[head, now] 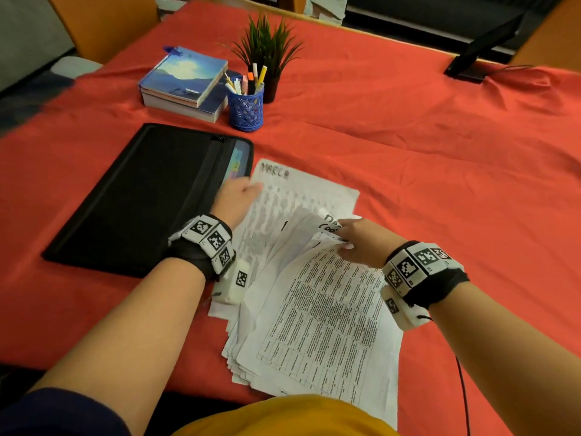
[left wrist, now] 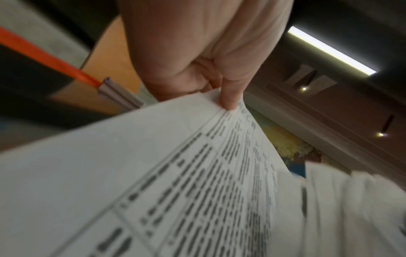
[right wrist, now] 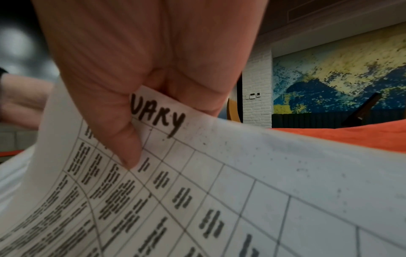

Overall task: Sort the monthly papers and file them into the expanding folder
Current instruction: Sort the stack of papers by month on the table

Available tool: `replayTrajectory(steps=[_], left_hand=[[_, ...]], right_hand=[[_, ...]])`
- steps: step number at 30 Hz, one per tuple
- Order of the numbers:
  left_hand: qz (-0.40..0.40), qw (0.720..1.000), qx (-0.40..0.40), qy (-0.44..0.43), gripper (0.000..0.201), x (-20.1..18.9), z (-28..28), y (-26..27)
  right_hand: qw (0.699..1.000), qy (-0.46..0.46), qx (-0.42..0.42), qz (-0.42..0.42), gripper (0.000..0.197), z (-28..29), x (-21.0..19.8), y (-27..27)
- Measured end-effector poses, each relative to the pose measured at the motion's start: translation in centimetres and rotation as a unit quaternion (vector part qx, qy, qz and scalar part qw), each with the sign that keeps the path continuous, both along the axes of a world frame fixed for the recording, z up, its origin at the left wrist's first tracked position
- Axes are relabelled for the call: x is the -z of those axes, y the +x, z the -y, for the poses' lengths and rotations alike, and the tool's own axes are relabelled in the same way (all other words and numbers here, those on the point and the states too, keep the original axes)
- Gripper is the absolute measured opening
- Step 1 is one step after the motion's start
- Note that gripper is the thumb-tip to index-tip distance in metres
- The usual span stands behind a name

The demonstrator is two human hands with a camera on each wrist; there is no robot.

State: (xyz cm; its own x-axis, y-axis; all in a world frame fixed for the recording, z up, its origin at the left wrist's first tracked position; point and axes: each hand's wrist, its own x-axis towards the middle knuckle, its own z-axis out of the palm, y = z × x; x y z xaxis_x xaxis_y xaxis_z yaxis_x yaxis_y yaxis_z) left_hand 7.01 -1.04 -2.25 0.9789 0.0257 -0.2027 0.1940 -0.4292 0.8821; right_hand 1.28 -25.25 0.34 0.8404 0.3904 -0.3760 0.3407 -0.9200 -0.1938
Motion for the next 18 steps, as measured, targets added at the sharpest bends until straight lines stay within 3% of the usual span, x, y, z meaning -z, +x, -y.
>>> replayTrajectory(steps=[8, 12, 14, 18], left_hand=[[0.147, 0.985, -0.078, -0.042, 0.019, -7.9, -4.3, 1.7], [0.182, 0.976, -0.1, -0.066, 0.02, -11.6, -6.0, 1.1], [0.189, 0.972, -0.115, -0.085, 0.017, -13.1, -6.4, 0.8], [0.195, 0.966, -0.131, -0.108, 0.016, -14.9, -7.3, 0.7]], right_hand=[[0.999, -0.044, 0.001, -0.009, 0.01, -1.1, 0.9, 2.4], [0.999, -0.01, 0.006, 0.04, 0.028, -0.7, 2.1, 2.4], [0.998, 0.003, 0.011, 0.062, 0.031, -0.3, 1.0, 1.7], [0.998, 0.015, 0.057, 0.004, 0.02, 1.1, -4.3, -0.5]])
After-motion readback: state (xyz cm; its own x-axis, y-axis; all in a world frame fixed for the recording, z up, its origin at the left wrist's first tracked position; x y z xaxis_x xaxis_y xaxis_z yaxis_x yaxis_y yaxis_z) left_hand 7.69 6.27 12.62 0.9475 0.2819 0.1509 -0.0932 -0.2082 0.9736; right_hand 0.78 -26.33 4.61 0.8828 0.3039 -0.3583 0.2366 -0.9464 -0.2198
